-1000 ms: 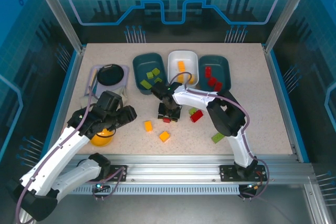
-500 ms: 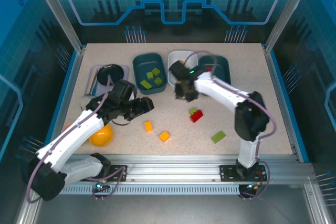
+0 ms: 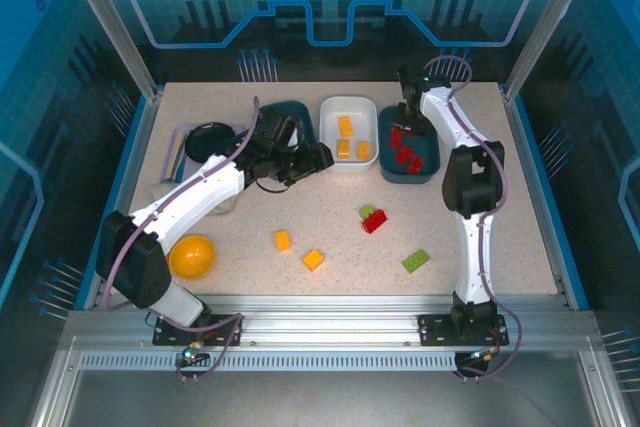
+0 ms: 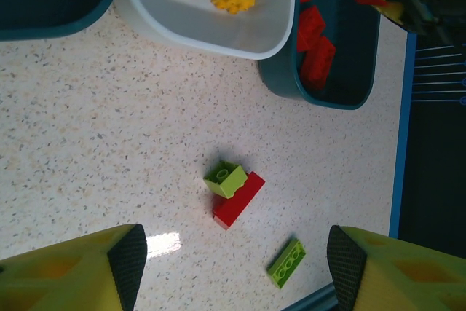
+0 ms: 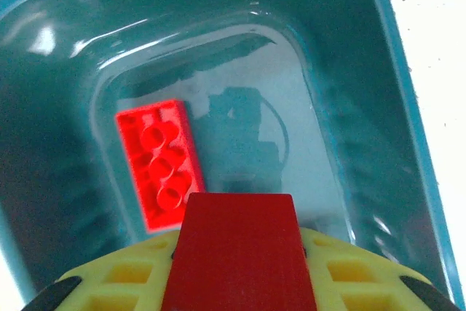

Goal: Sort the legos into containers by color

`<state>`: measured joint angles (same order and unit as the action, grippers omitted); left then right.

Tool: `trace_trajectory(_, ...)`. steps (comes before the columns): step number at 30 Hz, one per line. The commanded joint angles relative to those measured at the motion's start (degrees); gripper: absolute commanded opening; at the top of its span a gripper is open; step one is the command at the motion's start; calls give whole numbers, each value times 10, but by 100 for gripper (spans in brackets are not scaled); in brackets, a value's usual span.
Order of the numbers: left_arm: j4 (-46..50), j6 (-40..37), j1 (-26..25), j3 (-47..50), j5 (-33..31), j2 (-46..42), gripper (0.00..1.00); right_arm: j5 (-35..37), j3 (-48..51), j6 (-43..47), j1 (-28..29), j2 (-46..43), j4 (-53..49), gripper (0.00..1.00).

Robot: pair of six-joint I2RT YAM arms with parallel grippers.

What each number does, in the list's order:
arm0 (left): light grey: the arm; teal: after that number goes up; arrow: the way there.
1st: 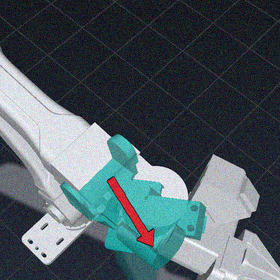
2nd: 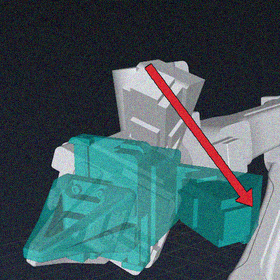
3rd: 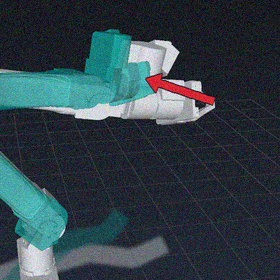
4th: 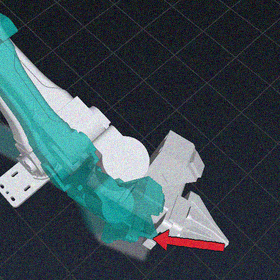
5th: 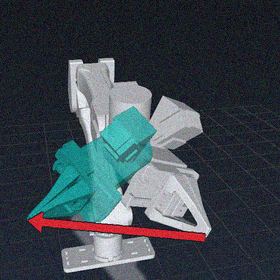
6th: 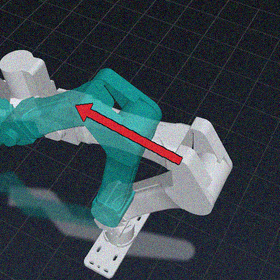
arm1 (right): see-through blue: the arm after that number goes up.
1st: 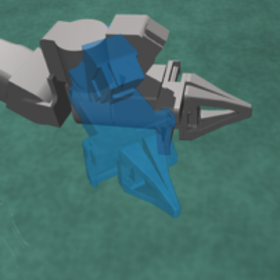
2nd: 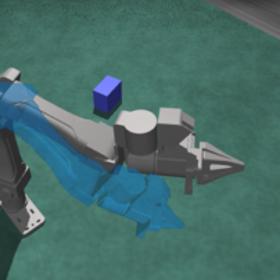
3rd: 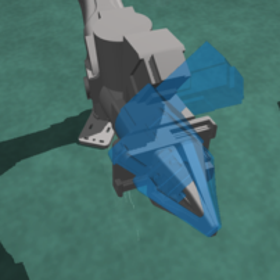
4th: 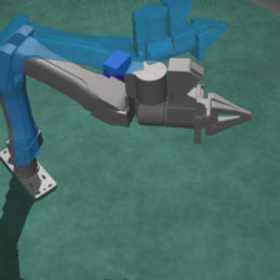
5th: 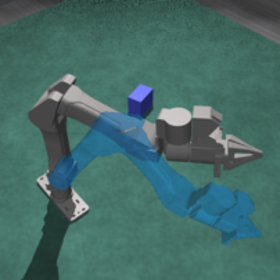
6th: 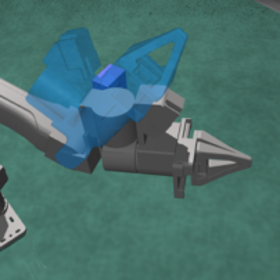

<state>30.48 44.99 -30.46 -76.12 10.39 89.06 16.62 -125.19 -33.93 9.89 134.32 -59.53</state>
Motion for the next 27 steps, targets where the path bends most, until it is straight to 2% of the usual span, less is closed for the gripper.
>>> trace_trajectory(1, 0, -9, -7, -25, 8, 11, 70, 9, -62, 7, -13, 52, -71, 19)
trace_trajectory(4, 7, -10, -9, -24, 5, 13, 70, -2, -72, 10, -22, 71, -66, 26)
trace_trajectory(10, 58, -4, -9, -9, -19, -1, 70, -44, -78, 43, -16, 60, -54, 58)
trace_trajectory(13, 87, 4, -10, 6, -43, -18, 70, -39, -65, 56, 0, 22, -50, 66)
trace_trajectory(16, 104, 5, -10, 20, -54, -35, 70, -36, -21, 58, 13, -41, -33, 67)
trace_trajectory(20, 142, 12, -9, 34, -86, -63, 70, -26, 90, 71, 48, -153, 25, 66)
trace_trajectory(24, 191, 23, -9, 45, -115, -90, 70, -23, 220, 109, 108, -272, 95, 65)
trace_trajectory(27, 226, 34, -8, 68, -129, -105, 70, -56, 339, 148, 171, -367, 163, 66)
